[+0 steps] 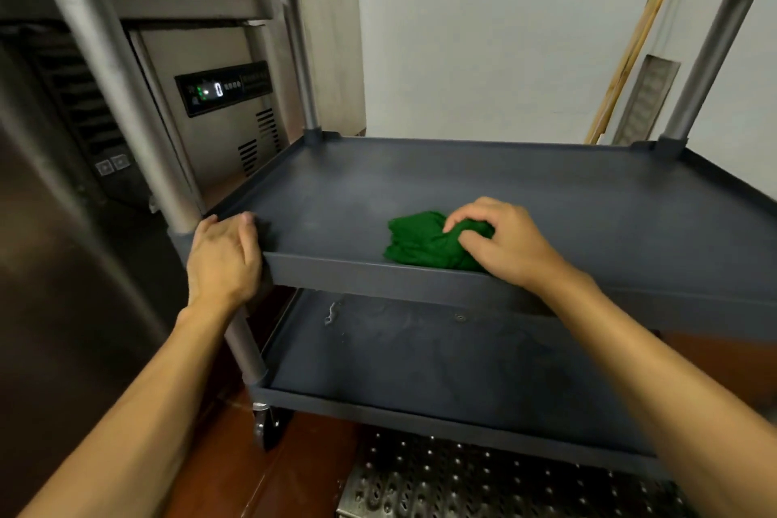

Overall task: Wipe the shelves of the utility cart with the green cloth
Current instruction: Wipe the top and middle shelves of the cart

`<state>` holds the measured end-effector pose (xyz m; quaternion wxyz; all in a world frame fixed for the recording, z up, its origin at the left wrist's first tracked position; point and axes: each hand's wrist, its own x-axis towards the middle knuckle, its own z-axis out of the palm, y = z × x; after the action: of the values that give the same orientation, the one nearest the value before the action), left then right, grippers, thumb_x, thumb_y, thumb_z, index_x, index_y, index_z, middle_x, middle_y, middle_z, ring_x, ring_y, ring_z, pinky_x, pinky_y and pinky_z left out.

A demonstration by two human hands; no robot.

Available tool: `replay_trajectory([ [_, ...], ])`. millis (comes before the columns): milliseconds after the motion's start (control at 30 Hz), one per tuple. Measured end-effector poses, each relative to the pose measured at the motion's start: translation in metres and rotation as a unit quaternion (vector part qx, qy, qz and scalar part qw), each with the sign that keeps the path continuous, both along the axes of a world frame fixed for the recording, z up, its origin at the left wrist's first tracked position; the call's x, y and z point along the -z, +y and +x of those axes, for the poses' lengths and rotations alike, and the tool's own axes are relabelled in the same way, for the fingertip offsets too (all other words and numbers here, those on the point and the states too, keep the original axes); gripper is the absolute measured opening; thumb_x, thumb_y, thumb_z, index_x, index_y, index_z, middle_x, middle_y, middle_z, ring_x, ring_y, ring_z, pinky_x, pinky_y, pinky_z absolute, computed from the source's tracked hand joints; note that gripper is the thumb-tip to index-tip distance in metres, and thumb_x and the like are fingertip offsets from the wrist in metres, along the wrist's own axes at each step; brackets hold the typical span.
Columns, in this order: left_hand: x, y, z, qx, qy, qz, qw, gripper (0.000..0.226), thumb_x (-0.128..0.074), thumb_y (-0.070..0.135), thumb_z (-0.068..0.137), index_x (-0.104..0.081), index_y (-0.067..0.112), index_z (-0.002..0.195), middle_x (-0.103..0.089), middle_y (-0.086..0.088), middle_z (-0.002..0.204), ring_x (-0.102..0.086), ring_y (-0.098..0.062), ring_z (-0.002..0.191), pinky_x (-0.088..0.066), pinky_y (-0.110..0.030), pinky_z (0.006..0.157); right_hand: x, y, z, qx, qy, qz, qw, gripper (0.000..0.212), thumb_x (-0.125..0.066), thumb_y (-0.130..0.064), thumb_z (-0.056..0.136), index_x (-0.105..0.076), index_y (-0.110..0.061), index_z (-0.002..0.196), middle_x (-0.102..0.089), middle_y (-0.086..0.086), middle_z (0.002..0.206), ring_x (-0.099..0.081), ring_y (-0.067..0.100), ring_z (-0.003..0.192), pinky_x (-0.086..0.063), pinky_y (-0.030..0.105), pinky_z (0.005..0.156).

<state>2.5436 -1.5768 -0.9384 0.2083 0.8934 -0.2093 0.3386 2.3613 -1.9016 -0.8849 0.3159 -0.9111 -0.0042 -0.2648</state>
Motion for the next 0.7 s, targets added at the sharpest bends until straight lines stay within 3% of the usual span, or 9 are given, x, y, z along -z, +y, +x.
replay_trajectory([
  [100,-0.008,-0.003,-0.015,0.016,0.041,-0.038,0.998,0.047,-0.024,0.043,0.107,-0.057,0.011,0.122,-0.066,-0.014,0.117,-0.061,-0.033,0.110,-0.039,-0.049,0.108,-0.001,0.003,-0.006,0.019,-0.100,0.036,0.994,0.028,-0.051,-0.021,0.075,-0.072,-0.032,0.089,-0.066,0.002,0.092,-0.063,0.018,0.088,-0.048,0.027,0.086],
  [200,-0.014,-0.020,-0.059,0.057,0.047,-0.123,0.990,0.035,-0.044,0.028,0.104,-0.052,0.010,0.134,-0.060,-0.012,0.133,-0.054,-0.028,0.123,-0.041,-0.039,0.104,-0.012,0.017,-0.023,0.030,-0.200,0.090,0.975,0.030,-0.051,-0.009,0.074,-0.073,-0.024,0.087,-0.067,0.001,0.094,-0.063,0.017,0.094,-0.048,0.027,0.090],
  [300,-0.021,-0.039,-0.115,0.130,0.056,-0.188,0.972,0.033,-0.046,0.028,0.102,-0.059,0.015,0.129,-0.063,-0.001,0.128,-0.057,-0.014,0.120,-0.041,-0.026,0.100,-0.030,0.038,-0.043,-0.008,-0.259,0.095,0.961,0.032,-0.051,0.000,0.070,-0.074,-0.018,0.084,-0.067,0.005,0.092,-0.063,0.019,0.092,-0.049,0.031,0.087],
  [367,-0.024,-0.051,-0.143,0.193,0.137,-0.280,0.930,0.034,-0.042,0.037,0.100,-0.062,0.021,0.123,-0.068,0.005,0.119,-0.062,-0.007,0.113,-0.046,-0.025,0.097,-0.041,0.054,-0.057,-0.053,-0.269,0.081,0.958,0.033,-0.051,0.002,0.068,-0.074,-0.016,0.083,-0.065,0.007,0.090,-0.062,0.022,0.090,-0.048,0.031,0.084],
  [433,-0.032,-0.065,-0.164,0.266,0.296,-0.393,0.829,0.040,-0.041,0.048,0.099,-0.066,0.023,0.117,-0.072,0.001,0.115,-0.066,-0.015,0.112,-0.051,-0.033,0.095,-0.040,0.071,-0.066,-0.098,-0.267,0.064,0.957,0.033,-0.050,0.000,0.066,-0.075,-0.012,0.083,-0.065,0.008,0.090,-0.062,0.026,0.089,-0.049,0.035,0.083],
  [533,-0.042,-0.076,-0.190,0.307,0.529,-0.526,0.591,0.059,-0.043,0.061,0.090,-0.078,0.015,0.099,-0.075,-0.014,0.111,-0.070,-0.026,0.103,-0.053,-0.046,0.095,-0.021,0.093,-0.074,-0.147,-0.251,0.073,0.954,0.032,-0.049,-0.006,0.066,-0.076,-0.011,0.083,-0.064,0.007,0.089,-0.062,0.026,0.088,-0.049,0.038,0.080],
  [567,-0.038,-0.076,-0.196,0.306,0.573,-0.529,0.546,0.063,-0.042,0.063,0.089,-0.080,0.014,0.095,-0.074,-0.017,0.111,-0.070,-0.028,0.103,-0.051,-0.053,0.098,-0.010,0.100,-0.075,-0.157,-0.245,0.090,0.952,0.033,-0.048,-0.007,0.066,-0.076,-0.011,0.083,-0.064,0.007,0.090,-0.062,0.027,0.088,-0.049,0.040,0.080],
  [633,-0.027,-0.074,-0.207,0.285,0.640,-0.510,0.498,0.063,-0.044,0.068,0.087,-0.079,0.018,0.100,-0.070,-0.018,0.121,-0.065,-0.035,0.111,-0.043,-0.065,0.102,0.011,0.113,-0.077,-0.167,-0.238,0.140,0.946,0.033,-0.048,-0.008,0.065,-0.075,-0.012,0.084,-0.064,0.006,0.091,-0.062,0.028,0.089,-0.049,0.042,0.079],
  [700,-0.011,-0.070,-0.212,0.289,0.703,-0.515,0.396,0.067,-0.052,0.067,0.082,-0.073,0.014,0.115,-0.063,-0.019,0.132,-0.060,-0.039,0.116,-0.040,-0.062,0.102,0.030,0.123,-0.077,-0.164,-0.233,0.184,0.941,0.035,-0.049,-0.009,0.066,-0.076,-0.013,0.087,-0.064,0.004,0.094,-0.062,0.028,0.091,-0.050,0.043,0.079],
])
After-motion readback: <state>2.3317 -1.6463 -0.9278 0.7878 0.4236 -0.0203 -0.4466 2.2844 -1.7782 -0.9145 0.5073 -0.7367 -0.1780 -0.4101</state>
